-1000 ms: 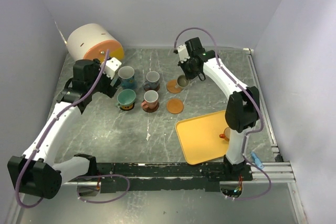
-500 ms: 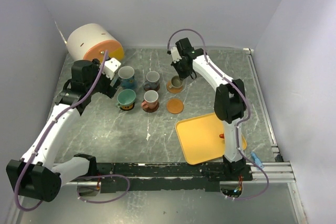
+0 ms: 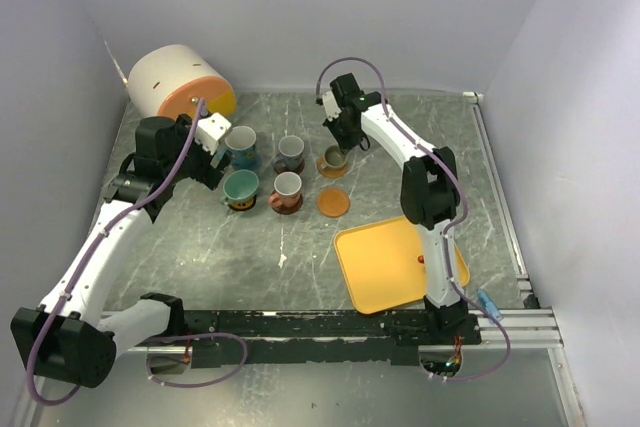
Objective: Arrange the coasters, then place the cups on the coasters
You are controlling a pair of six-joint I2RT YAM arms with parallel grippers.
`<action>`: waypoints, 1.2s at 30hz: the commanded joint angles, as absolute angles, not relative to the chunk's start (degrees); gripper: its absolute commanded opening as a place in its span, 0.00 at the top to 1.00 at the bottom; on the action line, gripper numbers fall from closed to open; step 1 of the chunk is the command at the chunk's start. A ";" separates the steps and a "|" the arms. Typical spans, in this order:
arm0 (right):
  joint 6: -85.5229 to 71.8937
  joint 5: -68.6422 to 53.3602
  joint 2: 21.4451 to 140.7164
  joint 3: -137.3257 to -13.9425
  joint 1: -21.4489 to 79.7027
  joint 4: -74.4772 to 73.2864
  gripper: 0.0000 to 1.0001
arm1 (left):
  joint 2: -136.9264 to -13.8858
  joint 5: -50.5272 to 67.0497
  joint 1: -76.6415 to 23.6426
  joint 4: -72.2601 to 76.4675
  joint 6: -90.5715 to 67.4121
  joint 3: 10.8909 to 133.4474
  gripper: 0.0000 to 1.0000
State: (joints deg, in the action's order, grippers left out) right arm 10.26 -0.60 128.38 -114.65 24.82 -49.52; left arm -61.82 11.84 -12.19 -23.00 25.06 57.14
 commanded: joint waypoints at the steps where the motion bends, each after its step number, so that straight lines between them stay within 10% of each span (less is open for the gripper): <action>1: 9.84 -1.02 129.88 -117.55 24.96 -50.55 1.00 | -60.81 13.18 -11.69 -22.85 25.35 56.57 0.01; 28: 10.02 -2.00 134.03 -120.50 24.96 -53.25 1.00 | -61.11 13.27 -11.69 -23.00 25.66 56.49 0.01; 36: 10.36 -1.46 134.27 -120.82 25.02 -53.49 0.86 | -61.12 13.44 -11.69 -23.03 25.68 56.38 0.01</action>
